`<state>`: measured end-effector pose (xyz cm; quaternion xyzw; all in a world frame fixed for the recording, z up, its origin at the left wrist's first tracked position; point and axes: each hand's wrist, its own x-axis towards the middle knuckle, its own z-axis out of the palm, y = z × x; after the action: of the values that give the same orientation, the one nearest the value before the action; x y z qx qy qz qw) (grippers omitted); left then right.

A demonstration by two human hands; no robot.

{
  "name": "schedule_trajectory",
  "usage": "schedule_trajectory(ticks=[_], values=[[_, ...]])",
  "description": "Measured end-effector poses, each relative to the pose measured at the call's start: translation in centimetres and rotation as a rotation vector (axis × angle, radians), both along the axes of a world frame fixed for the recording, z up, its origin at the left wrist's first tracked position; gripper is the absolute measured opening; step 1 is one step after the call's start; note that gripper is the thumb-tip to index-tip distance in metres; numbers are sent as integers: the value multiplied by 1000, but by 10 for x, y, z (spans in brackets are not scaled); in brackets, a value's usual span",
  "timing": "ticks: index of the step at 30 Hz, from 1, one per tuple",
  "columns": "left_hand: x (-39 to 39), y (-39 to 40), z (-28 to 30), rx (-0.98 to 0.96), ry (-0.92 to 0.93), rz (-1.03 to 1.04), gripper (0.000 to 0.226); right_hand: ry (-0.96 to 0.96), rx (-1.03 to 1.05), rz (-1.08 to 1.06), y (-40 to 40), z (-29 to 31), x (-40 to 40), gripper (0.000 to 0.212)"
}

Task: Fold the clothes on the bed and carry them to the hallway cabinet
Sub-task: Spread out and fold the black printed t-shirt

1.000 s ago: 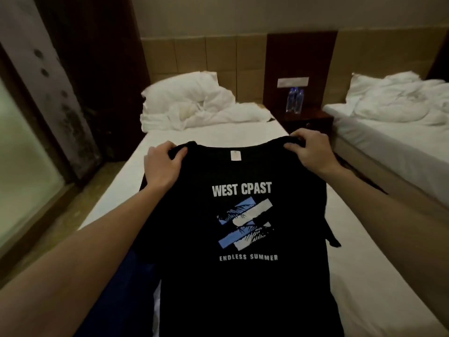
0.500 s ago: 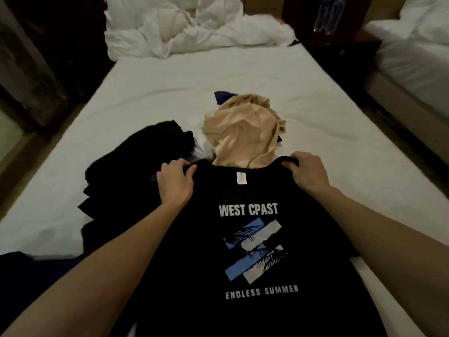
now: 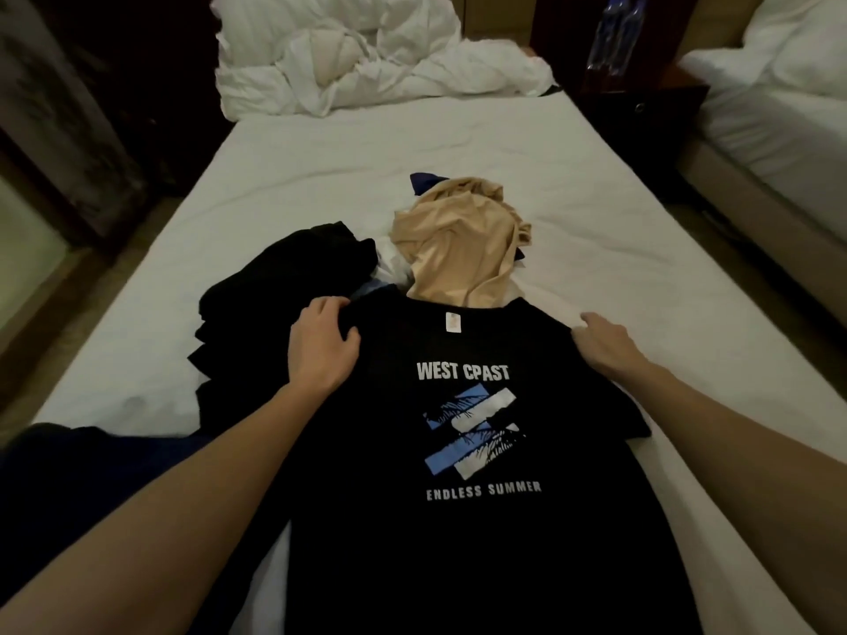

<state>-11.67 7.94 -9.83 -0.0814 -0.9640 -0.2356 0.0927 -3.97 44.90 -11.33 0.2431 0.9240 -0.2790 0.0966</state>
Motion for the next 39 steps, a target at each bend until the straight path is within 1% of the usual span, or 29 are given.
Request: schedule_trajectory(ticks=[1,2,4,5,7,10,12,14,15,17,19,22,25,27,28,29,31,32,33,35,39], values=[[11,-8,2,-23,-2,14,49,-41,-17,18,7,-1,12,32],[23,-16,3,-46,-3,36,53,-75,-28,39,12,-1,23,31],[45,-32,5,-99,-36,129,62,-114,-62,35,16,-2,42,44],[54,-39,7,-127,-78,195,66,-114,-78,13,17,-2,50,45],[67,-49,11,-187,-177,306,68,-89,-132,-41,19,-3,62,34],[75,-58,18,-278,-264,397,64,-54,-302,-112,20,-4,75,13],[77,-67,20,-320,-337,452,69,5,-418,-170,20,-5,77,10],[77,-83,17,-302,-424,497,75,118,-483,-254,18,-4,76,16],[77,-92,16,-265,-461,497,74,184,-477,-290,16,0,76,20],[80,-103,15,-169,-487,460,65,285,-405,-318,13,10,79,26],[84,-101,18,-75,-412,405,54,348,-281,-287,12,21,82,29],[92,-87,28,127,-211,290,38,447,-146,-238,2,38,82,28],[96,-74,41,294,-83,193,27,584,-118,-224,-26,54,73,26],[93,-73,46,383,-87,203,28,618,-145,-199,-52,62,66,25],[92,-74,48,426,-104,219,30,602,-184,-164,-66,62,61,24],[90,-75,51,468,-122,233,34,556,-273,-118,-81,60,56,25],[87,-77,55,574,-166,239,42,361,-588,-23,-113,52,53,30],[86,-75,58,628,-197,233,46,259,-701,28,-127,46,54,33],[85,-72,62,671,-233,220,48,201,-734,80,-137,40,57,35],[82,-59,70,711,-308,170,51,198,-695,117,-146,29,65,41],[80,-5,76,764,-391,60,57,213,-562,45,-134,15,88,44]])
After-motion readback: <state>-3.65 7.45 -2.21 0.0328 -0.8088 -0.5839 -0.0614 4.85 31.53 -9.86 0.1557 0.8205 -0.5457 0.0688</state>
